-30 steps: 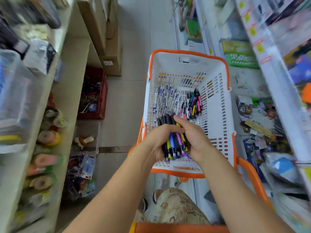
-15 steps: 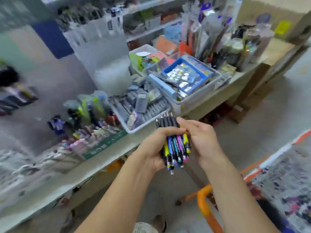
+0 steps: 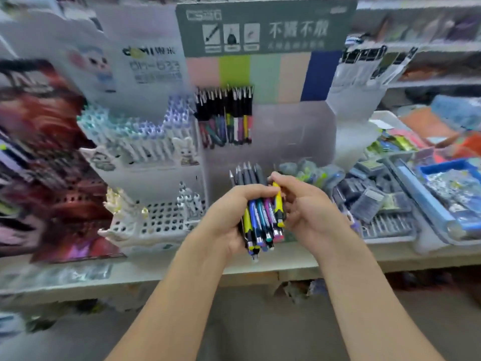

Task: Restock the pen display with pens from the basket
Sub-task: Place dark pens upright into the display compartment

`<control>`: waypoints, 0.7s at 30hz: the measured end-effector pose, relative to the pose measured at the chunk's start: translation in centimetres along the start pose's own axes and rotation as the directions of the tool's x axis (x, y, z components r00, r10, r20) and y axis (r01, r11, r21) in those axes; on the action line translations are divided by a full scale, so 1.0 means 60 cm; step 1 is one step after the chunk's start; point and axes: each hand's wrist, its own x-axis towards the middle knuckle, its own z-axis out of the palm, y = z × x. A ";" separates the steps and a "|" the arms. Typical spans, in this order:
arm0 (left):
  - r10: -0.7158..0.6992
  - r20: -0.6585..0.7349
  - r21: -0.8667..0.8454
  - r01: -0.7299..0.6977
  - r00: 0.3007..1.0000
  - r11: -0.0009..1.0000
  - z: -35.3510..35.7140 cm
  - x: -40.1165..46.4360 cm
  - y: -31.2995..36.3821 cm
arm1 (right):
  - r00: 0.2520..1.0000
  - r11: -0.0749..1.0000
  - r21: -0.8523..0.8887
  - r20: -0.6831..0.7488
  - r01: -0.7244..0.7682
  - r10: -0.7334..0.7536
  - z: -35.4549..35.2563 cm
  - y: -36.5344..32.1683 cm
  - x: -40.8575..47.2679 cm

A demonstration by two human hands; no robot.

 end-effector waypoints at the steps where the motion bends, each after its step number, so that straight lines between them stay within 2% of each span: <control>1: 0.000 0.019 -0.012 0.000 1.000 1.000 -0.013 0.009 0.018 | 1.000 1.000 0.027 -0.011 -0.012 0.012 0.015 -0.007 0.017; 5: -0.012 0.061 -0.030 0.014 0.998 0.999 -0.042 0.050 0.084 | 0.997 0.995 0.087 -0.076 0.041 -0.035 0.049 -0.041 0.076; 8: 0.017 0.019 -0.024 -0.017 1.000 1.000 -0.057 0.086 0.118 | 0.962 0.964 0.159 -0.210 0.212 -0.177 0.046 -0.075 0.113; 11: 0.080 0.007 0.036 -0.080 0.997 0.996 -0.062 0.115 0.144 | 0.861 0.886 0.128 -0.332 0.446 -0.385 0.035 -0.121 0.144; 14: 0.119 0.014 0.072 -0.120 0.993 0.990 -0.047 0.129 0.164 | 0.728 0.797 -0.071 -0.365 0.600 -0.581 0.030 -0.162 0.174; 16: 0.129 0.017 0.063 -0.130 0.991 0.989 -0.038 0.142 0.173 | 0.640 0.717 -0.297 -0.324 0.631 -0.697 0.021 -0.181 0.205; 19: 0.138 0.004 0.048 -0.138 0.990 0.989 -0.027 0.157 0.182 | 0.618 0.555 -0.618 -0.140 0.556 -0.774 0.008 -0.187 0.258; 21: 0.148 -0.011 0.025 -0.148 0.989 0.989 -0.015 0.163 0.189 | 0.629 0.440 -0.740 -0.030 0.508 -0.777 0.000 -0.184 0.282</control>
